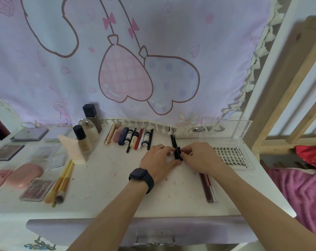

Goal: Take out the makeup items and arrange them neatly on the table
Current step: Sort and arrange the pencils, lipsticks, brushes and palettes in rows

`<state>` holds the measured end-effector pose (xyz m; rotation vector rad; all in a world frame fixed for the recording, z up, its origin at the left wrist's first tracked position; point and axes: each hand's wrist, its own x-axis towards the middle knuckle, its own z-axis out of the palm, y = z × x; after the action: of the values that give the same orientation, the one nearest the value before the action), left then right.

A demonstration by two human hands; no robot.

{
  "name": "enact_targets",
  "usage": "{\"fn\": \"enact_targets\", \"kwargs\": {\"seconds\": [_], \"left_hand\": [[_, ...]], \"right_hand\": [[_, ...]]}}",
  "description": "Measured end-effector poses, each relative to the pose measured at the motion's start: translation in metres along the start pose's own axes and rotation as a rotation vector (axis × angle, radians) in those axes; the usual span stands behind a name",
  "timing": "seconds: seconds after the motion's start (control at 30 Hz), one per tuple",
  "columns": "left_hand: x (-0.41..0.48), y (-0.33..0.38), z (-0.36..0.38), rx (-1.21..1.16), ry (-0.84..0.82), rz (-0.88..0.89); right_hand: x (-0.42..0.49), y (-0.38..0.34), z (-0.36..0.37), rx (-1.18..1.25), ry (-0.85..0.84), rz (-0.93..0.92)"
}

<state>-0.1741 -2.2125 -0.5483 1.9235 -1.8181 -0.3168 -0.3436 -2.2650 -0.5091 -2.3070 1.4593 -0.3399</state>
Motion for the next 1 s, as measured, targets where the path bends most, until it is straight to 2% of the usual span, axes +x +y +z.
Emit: {"fn": "enact_targets", "kwargs": {"seconds": [0.2, 0.77, 0.9, 1.0], "left_hand": [[0.0, -0.005, -0.002, -0.059, -0.001, 0.021], [0.001, -0.008, -0.005, -0.051, -0.022, 0.046], [-0.008, -0.013, -0.018, -0.022, -0.038, 0.045], [-0.015, -0.026, -0.032, 0.04, 0.026, 0.031]], "right_hand": [[-0.006, 0.001, -0.002, -0.032, -0.049, -0.052], [-0.007, 0.002, 0.0, -0.014, -0.032, -0.097], [-0.017, 0.0, 0.001, -0.014, 0.045, -0.117], [-0.04, -0.006, 0.013, 0.021, 0.13, -0.152]]}}
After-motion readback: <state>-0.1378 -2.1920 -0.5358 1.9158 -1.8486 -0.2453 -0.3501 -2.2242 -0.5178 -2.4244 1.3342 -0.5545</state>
